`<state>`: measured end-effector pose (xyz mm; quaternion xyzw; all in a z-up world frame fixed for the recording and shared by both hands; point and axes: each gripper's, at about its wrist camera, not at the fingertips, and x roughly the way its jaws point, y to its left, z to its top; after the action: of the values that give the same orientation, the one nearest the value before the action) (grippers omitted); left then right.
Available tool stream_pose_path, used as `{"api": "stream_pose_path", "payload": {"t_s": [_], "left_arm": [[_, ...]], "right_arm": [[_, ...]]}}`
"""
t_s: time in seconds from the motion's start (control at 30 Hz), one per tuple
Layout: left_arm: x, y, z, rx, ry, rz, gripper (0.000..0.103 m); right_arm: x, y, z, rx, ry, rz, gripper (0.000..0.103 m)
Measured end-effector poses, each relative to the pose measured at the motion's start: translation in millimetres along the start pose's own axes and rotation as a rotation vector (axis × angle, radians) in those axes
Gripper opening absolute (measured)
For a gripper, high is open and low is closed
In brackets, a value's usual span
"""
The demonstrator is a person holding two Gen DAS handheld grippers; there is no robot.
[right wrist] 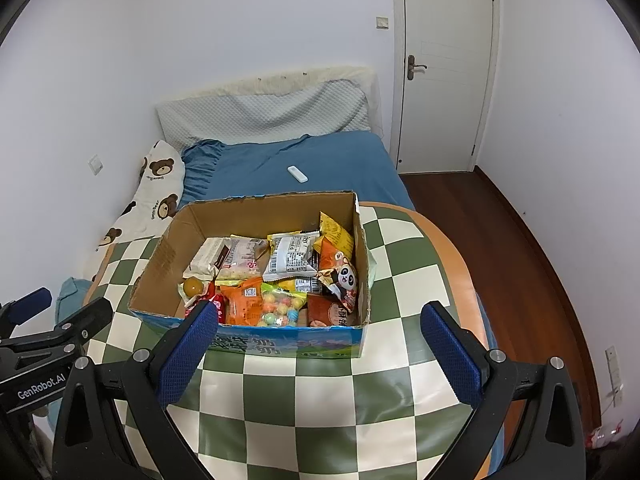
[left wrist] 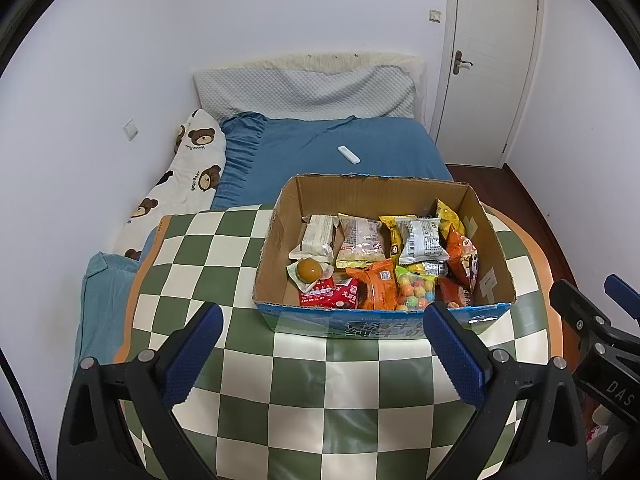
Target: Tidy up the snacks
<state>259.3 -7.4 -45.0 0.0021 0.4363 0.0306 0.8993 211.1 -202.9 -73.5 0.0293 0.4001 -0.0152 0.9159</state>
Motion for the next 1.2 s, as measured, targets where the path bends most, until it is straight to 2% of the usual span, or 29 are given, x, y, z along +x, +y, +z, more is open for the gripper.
{"api": "stream_pose_path", "payload": {"t_s": [1.2], "left_arm": [[-7.3,2.3,0.2,0.001,-0.009,0.000,0.103]], "right_arm": [[-5.2,4.7,-2.6,-0.004,0.002,0.008,0.103]]}}
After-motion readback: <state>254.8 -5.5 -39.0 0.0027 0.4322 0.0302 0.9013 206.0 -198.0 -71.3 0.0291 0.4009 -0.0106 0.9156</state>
